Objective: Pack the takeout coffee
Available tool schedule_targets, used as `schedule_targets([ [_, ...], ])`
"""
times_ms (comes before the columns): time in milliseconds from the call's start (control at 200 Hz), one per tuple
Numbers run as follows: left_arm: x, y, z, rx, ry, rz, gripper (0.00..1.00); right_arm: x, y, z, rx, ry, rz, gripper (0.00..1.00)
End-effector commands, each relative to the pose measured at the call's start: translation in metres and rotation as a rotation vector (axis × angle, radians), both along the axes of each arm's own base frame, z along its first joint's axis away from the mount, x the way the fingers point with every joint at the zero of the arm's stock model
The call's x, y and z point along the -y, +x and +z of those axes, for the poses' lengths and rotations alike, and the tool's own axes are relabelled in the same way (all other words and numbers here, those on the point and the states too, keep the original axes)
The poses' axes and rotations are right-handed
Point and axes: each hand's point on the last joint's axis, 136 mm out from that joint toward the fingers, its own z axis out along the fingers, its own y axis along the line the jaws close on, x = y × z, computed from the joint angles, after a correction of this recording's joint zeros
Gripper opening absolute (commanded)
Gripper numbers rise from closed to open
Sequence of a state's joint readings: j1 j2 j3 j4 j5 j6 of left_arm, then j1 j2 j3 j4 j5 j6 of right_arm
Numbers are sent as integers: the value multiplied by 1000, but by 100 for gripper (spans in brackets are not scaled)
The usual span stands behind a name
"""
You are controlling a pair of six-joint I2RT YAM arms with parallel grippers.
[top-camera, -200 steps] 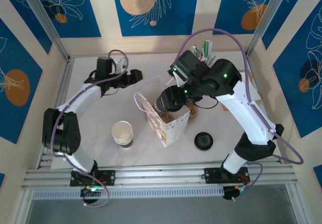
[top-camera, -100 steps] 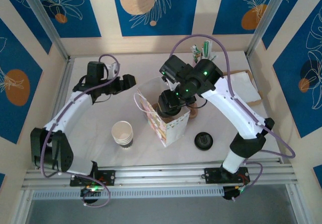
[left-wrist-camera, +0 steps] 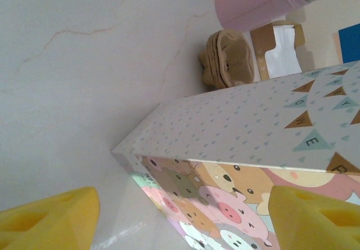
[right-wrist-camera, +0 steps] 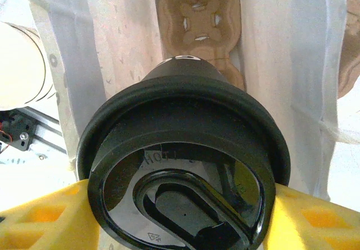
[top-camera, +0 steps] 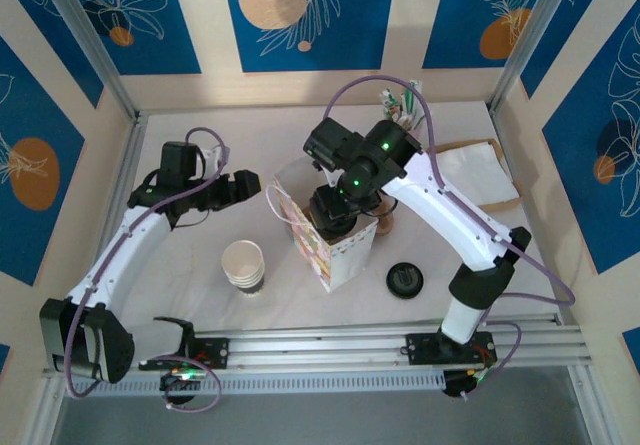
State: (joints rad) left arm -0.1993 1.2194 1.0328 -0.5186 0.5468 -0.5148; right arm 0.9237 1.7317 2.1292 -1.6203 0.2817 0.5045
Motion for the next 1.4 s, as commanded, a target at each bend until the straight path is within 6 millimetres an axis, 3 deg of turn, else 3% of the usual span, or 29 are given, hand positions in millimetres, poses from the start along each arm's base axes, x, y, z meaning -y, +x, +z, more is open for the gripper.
schedule_targets([
  [0,4,-8,0,-16,-21,-25,78,29,-23,-13,-99,-154,28,63],
  [785,49,8,-11,-30,-19,-128,74,34,-34,-43,-187,-255,35,63],
  [1396,24,23,15,40,10,-75,75,36,-32,-61,-239,-313,38,63],
])
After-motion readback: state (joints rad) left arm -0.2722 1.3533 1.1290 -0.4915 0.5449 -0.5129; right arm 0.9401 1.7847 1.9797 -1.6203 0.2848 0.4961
